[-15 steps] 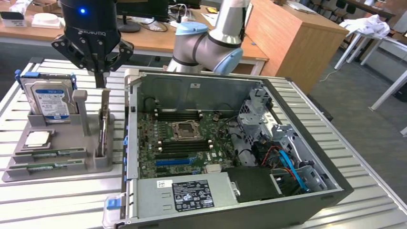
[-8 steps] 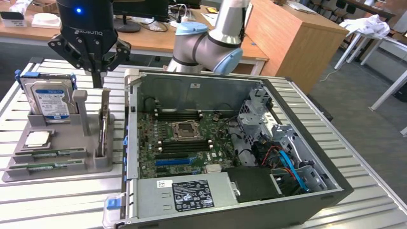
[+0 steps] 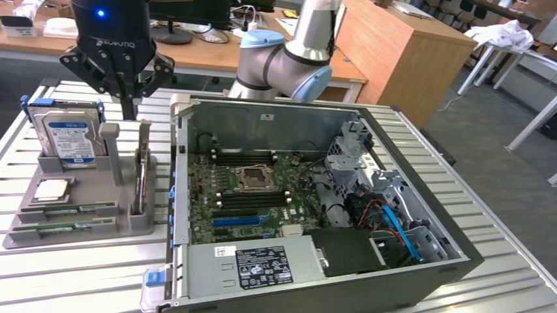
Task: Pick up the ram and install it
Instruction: 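Reach for the ram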
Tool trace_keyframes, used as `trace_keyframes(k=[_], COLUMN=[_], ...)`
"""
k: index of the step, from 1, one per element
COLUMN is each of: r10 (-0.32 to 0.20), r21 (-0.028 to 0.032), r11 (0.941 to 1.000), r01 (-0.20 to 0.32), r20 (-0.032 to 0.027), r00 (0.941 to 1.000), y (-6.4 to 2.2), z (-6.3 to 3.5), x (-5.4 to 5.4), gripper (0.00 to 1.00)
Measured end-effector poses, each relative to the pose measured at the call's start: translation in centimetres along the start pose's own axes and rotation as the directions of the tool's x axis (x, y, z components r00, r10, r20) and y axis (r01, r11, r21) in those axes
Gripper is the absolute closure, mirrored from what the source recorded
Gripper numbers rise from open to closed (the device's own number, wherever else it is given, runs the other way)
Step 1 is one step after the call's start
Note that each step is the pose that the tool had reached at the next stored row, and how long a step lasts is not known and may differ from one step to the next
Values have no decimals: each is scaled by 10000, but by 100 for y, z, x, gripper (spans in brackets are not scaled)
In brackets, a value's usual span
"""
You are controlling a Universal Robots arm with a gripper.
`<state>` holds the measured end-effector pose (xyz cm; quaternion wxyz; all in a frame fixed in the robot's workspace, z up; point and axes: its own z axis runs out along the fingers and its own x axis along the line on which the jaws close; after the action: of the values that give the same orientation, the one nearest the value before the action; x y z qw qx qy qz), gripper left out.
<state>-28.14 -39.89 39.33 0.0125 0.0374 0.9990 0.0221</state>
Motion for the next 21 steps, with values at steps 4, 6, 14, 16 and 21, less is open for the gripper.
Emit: trace_keyframes(k=[4, 6, 14, 16, 21], r10=[0, 0, 0, -1, 0], r21=[0, 0, 0, 0, 0], r11=[10000, 10000, 10000, 10000, 10000], r01=[0, 0, 0, 1, 0], r20=[1, 1, 1, 0, 1], r00=[10000, 10000, 10000, 10000, 10000], y=[-2, -3, -7, -9, -11], z=[0, -1, -3, -3, -4], x=[28, 43, 101, 115, 151], gripper=[90, 90, 90, 90, 90])
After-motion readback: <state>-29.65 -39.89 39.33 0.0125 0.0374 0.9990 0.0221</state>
